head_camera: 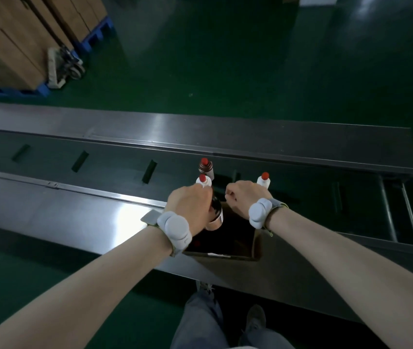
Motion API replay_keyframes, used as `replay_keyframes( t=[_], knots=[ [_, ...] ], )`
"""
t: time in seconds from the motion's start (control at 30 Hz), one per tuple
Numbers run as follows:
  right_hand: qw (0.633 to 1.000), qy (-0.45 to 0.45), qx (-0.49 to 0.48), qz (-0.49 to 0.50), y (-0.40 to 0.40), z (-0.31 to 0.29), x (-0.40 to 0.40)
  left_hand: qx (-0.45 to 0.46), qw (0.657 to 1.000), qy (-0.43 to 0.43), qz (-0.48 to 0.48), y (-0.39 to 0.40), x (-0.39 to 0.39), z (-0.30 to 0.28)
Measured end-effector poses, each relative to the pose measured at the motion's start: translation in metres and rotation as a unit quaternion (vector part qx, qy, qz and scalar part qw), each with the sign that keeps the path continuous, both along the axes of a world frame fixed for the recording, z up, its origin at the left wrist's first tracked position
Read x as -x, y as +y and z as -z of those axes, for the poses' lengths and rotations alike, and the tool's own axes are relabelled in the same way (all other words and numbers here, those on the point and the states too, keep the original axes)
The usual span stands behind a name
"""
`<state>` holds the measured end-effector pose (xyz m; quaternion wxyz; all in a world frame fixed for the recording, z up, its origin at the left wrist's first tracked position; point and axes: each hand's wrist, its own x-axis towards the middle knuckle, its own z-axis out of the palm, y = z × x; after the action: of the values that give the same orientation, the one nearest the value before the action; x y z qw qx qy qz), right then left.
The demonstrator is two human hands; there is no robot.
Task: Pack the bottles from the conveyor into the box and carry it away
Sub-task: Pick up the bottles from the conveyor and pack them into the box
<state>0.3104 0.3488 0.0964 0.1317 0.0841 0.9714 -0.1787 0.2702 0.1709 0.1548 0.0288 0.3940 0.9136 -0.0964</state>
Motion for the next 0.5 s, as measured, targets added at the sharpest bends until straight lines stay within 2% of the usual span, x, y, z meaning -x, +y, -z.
replay_keyframes(
  t=[0.1,0.33,0.5],
  knots=[
    [1.0,0.002,-0.007,-0.005,-0.003,0.014,-0.01,0.039,0.999,-0.016,0.003,0.003,-0.007,0.034],
    [0.999,-0.038,0.014,0.001,-0.001,0.047,-0.026,0.072,0.991,-0.116,0.015,0.006,-0.001,0.122],
    [0.999,-0.045,0.017,0.015,0.0,0.066,-0.031,0.092,0.983,-0.154,0.035,0.006,0.006,0.169]
  ],
)
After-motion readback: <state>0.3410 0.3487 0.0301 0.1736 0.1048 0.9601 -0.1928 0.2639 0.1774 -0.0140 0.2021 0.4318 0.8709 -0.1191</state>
